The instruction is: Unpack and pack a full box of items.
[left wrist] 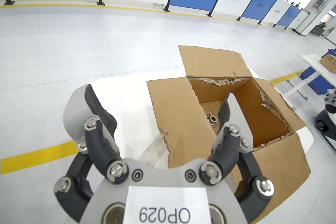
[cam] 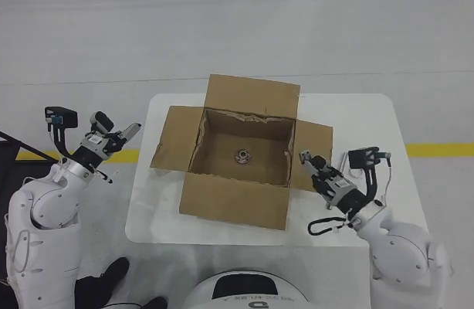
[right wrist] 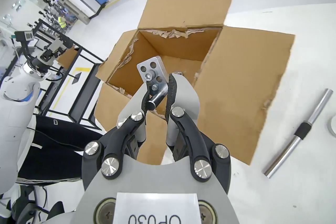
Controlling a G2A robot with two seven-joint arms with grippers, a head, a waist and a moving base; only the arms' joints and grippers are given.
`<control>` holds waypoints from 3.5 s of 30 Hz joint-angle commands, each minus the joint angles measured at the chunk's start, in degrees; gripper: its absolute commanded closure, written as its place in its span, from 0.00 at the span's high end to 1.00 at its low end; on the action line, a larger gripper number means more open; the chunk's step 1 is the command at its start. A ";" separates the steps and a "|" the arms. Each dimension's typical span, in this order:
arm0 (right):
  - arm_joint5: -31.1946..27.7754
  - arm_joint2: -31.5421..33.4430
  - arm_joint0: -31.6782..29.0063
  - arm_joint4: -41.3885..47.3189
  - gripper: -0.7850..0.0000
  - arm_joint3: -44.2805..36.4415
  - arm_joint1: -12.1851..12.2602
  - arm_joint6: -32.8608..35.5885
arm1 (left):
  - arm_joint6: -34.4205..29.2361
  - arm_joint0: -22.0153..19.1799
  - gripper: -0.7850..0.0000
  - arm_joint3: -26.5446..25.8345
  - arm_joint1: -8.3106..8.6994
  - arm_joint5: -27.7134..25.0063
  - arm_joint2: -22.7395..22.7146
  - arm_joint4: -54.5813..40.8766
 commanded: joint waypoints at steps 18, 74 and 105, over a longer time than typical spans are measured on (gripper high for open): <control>44.39 -37.27 35.75 -40.04 0.00 30.84 -4.01 19.56 | -0.04 0.00 1.00 0.00 0.00 0.00 0.00 -0.02; 24.97 5.73 0.86 -8.80 1.00 0.00 -11.15 -5.39 | -0.04 0.00 1.00 0.00 0.00 0.00 0.00 -0.02; 47.54 10.03 31.67 -46.43 0.31 44.43 -7.97 12.16 | -0.04 0.00 1.00 0.00 0.00 0.00 0.00 -0.02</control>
